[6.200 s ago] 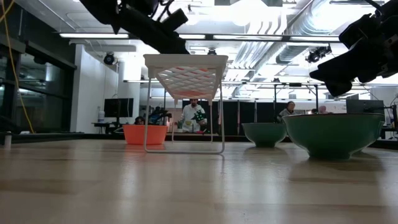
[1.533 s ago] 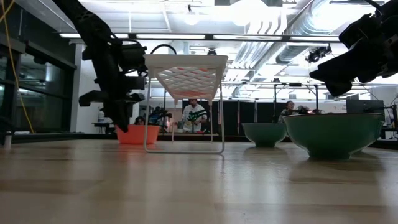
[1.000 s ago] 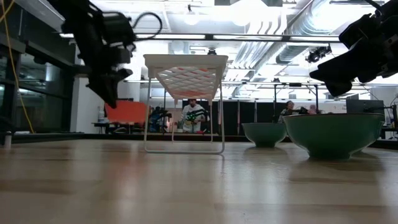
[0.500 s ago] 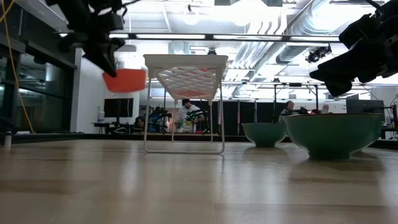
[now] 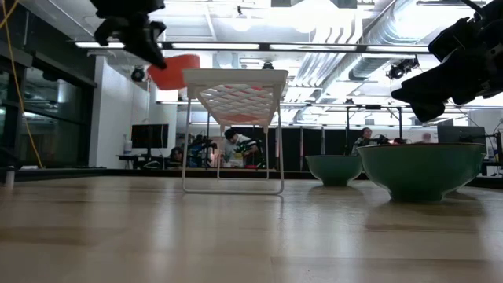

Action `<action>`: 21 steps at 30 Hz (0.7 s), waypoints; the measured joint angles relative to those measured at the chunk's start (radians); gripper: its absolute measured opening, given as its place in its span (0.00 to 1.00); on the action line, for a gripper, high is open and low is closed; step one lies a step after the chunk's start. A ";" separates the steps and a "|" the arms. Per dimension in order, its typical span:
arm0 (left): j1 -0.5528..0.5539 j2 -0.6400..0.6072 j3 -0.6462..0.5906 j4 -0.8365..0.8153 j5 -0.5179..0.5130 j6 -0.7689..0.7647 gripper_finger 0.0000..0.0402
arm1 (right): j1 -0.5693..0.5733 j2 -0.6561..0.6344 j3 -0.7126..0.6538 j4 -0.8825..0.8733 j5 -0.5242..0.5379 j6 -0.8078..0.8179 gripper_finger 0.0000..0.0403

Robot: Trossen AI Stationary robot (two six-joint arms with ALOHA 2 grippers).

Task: Pick & Place Mini bowls
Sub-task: Stack the orange bowl on top of the other orange bowls on the shelf

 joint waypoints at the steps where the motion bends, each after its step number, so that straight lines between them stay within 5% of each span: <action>1: 0.000 0.005 0.008 0.012 -0.005 0.000 0.00 | 0.000 0.000 0.000 0.000 0.000 0.000 0.30; 21: 0.000 0.137 0.161 0.044 -0.043 0.034 0.00 | 0.000 0.000 0.000 0.000 0.000 0.000 0.30</action>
